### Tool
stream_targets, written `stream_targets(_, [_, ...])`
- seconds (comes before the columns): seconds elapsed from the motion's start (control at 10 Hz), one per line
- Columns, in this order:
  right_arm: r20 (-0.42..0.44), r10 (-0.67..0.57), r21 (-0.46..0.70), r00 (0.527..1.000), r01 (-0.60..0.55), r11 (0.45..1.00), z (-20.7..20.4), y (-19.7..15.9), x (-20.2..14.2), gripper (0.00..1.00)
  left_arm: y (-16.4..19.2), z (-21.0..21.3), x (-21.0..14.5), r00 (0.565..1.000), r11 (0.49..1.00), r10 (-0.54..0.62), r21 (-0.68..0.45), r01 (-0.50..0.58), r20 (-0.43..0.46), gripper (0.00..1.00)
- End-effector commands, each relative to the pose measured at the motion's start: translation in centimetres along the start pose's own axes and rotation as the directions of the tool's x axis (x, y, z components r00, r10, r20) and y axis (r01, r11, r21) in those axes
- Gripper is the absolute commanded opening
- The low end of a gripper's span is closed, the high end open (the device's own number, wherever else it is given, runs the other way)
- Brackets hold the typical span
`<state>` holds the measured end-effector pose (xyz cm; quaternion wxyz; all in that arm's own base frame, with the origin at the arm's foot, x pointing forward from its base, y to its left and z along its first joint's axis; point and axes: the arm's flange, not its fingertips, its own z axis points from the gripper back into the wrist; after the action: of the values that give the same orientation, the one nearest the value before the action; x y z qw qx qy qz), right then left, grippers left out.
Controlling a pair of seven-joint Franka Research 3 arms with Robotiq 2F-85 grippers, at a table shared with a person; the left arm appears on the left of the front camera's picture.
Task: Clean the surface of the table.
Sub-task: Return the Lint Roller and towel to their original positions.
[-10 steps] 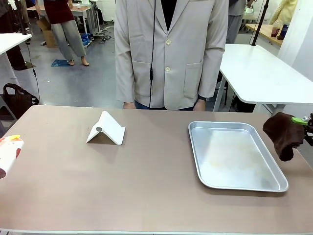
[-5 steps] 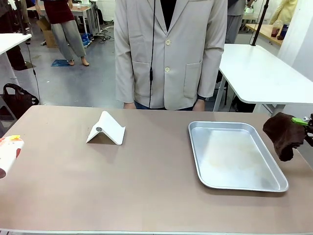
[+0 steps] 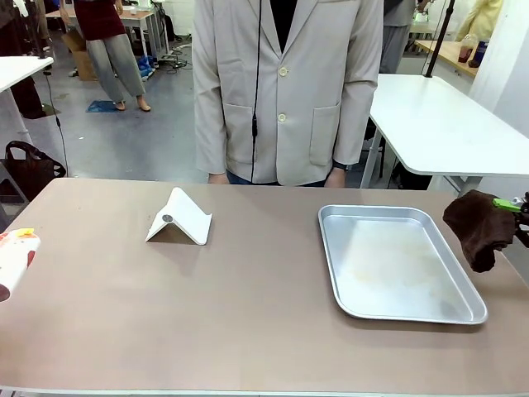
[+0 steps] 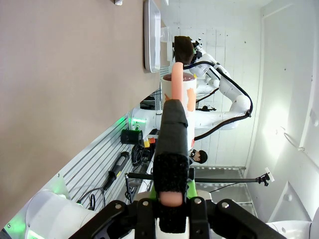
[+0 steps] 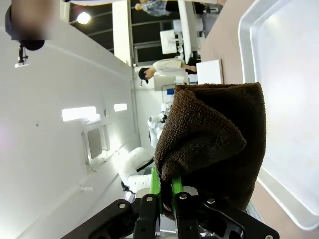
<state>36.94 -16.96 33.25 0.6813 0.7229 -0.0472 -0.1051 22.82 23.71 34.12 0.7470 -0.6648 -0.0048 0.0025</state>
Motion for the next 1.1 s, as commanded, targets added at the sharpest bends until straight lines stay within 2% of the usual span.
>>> stream_targets(0.0, [0.015,-0.009,0.016,1.000,0.009,1.000,-0.1,0.5,0.0,0.10,-0.3,-0.1,-0.2,1.000,1.000,-0.005,-0.005,0.005,0.000,0.21])
stream_targets(0.3, [0.000,0.000,0.000,1.000,0.000,1.000,0.0,0.0,0.0,0.10,0.0,0.0,0.0,1.000,1.000,0.000,0.000,0.000,0.000,0.21])
stream_targets(0.4, [-0.030,0.039,-0.012,0.999,-0.039,0.999,-2.1,1.2,0.3,0.10,-1.9,-0.8,0.9,1.000,1.000,-0.024,0.002,0.024,-0.017,0.21])
stream_targets(0.5, [-0.085,0.076,-0.063,0.993,-0.082,0.995,-5.0,3.0,0.7,0.10,-4.8,-2.3,2.4,0.999,0.998,0.009,0.060,-0.007,-0.039,0.21])
stream_targets(0.6, [-0.147,0.105,-0.127,0.984,-0.124,0.984,-8.6,4.8,1.1,0.10,-7.8,-4.2,4.0,0.998,0.996,0.008,0.092,-0.001,-0.070,0.21])
stream_targets(0.8, [-0.188,0.131,-0.215,0.973,-0.171,0.962,-15.7,6.9,2.1,0.10,-14.0,-9.3,7.8,0.979,0.977,0.032,0.211,0.011,-0.202,0.21])
stream_targets(0.9, [-0.230,0.127,-0.259,0.965,-0.187,0.948,-19.5,7.3,2.2,0.10,-16.7,-11.9,9.7,0.972,0.957,0.086,0.288,-0.020,-0.220,0.21])
stream_targets(1.0, [-0.265,0.109,-0.355,0.958,-0.202,0.913,-29.8,6.9,1.5,0.10,-23.5,-21.0,13.7,0.989,0.851,0.100,0.524,-0.030,-0.107,0.21])
